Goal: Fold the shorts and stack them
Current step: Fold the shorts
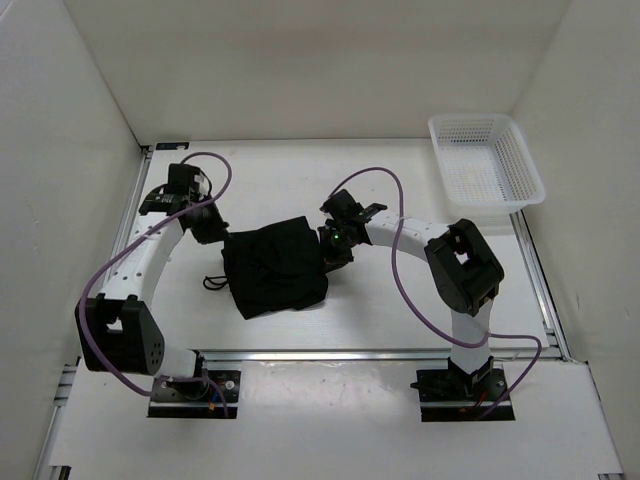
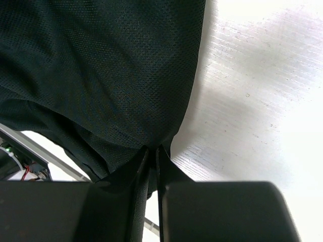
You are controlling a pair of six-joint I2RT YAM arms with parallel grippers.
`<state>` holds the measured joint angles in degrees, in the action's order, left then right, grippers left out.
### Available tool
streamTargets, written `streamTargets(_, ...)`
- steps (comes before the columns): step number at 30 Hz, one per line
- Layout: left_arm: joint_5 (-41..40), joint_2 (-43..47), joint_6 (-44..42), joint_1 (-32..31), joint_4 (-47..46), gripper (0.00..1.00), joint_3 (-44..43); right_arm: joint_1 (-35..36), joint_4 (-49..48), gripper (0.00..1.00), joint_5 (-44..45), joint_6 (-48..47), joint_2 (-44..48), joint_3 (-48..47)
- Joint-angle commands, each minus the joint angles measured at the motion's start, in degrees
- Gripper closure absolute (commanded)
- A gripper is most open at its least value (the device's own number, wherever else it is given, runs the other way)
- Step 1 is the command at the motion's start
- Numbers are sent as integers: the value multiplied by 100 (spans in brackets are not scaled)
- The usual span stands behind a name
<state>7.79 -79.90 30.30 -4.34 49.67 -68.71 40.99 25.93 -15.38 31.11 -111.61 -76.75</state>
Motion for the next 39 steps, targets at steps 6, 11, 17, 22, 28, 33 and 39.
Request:
streamTargets(6,178,-489,-129,153,25,44,15,23,-88,59,-9,9,122,-51)
streamTargets(11,724,-1343,-358,153,-195,35,77,23,-88,55,-9,9,174,-51)
streamTargets(17,1075,-1976,-543,153,-362,27,77,23,-88,54,43,9,280,64)
streamTargets(22,1426,-1969,-596,153,-432,54,130,23,-88,54,43,9,280,64)
streamTargets(28,1576,-1810,-596,153,-432,37,182,23,-88,54,43,9,280,64)
streamTargets(33,1576,-1968,-649,100,-432,23,182,23,-88,54,43,9,280,64)
streamTargets(39,1708,-1898,-649,38,-432,50,130,23,-88,54,96,9,280,64)
